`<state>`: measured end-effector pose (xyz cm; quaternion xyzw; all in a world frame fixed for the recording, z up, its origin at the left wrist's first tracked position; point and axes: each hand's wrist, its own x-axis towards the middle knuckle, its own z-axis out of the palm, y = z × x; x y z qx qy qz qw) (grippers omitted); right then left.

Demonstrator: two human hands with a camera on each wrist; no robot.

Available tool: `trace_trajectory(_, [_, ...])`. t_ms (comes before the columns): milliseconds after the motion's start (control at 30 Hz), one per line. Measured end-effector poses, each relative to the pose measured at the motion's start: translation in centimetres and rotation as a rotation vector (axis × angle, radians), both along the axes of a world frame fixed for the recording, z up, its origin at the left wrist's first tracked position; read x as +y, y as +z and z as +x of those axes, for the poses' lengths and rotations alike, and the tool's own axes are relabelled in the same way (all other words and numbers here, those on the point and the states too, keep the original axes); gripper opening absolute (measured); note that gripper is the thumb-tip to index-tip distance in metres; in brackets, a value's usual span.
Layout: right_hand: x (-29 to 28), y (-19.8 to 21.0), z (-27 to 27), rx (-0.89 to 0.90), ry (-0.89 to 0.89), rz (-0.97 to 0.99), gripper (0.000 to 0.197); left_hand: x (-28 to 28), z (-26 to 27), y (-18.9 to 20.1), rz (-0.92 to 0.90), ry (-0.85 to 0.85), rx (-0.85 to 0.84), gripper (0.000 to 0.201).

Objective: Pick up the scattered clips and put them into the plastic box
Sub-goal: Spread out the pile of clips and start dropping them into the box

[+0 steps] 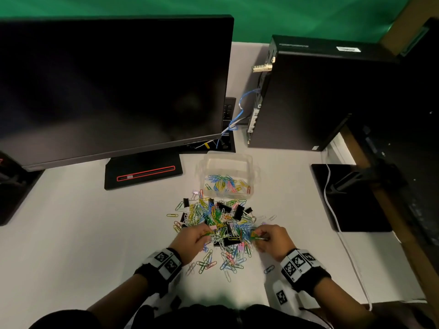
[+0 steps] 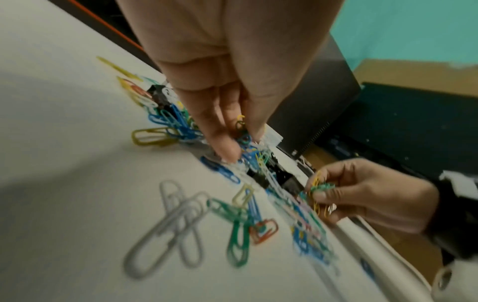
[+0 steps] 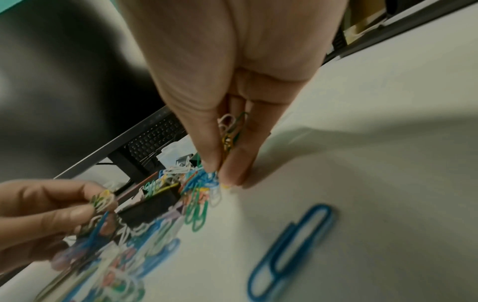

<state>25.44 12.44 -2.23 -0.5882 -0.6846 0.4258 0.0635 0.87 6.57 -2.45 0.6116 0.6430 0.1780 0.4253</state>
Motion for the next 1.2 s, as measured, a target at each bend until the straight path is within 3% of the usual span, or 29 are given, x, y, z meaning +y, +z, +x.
trace_trajectory(167, [1.2,0.1,-0.3,0.248,-0.238,-0.161,0.007,2.2,-1.3,1.1,-0.093,0.044,-0.122,0.022])
trace_trajectory(333, [2.5,1.2,-1.5,0.427,-0.336,-0.26,0.014,5.4,-2.1,2.6,-0.081,0.019,-0.11,0.026])
trace_trajectory(467, [4.2,1.8,-2.9,0.434,-0.362,-0.241,0.011,8.5,-2.0,3.5,-0.053,0.085,-0.141,0.026])
trace_trajectory(600, [7.0,3.2,-4.5,0.479,-0.434,-0.218,0.027,12.1,-0.8,3.7,-0.027,0.148,-0.201,0.032])
trace_trajectory(733, [10.0,3.9,-5.9,0.514,-0.474,-0.25,0.029,14.8,0.0,2.7,-0.105,0.257,-0.281,0.032])
trace_trajectory(867, [12.1,3.0,-6.4,0.539,-0.496,-0.282,0.029,16.1,0.2,2.8,-0.2,0.308,-0.355,0.018])
trace_trajectory(967, [12.9,2.7,-6.6,0.537,-0.455,-0.3,0.024,16.4,-0.2,3.0,-0.192,0.316,-0.518,0.048])
trace_trajectory(1033, [13.2,2.6,-6.8,0.508,-0.422,-0.29,0.025,16.4,-0.4,3.0,-0.233,0.343,-0.659,0.053])
trace_trajectory(1133, [13.7,2.3,-7.1,0.388,-0.335,-0.21,0.027,16.0,-1.0,3.6,-0.235,0.363,-0.747,0.044])
trace_trajectory(1200, [14.0,2.2,-7.3,0.364,-0.315,-0.2,0.029,15.6,-1.4,4.2,-0.195,0.339,-0.693,0.034])
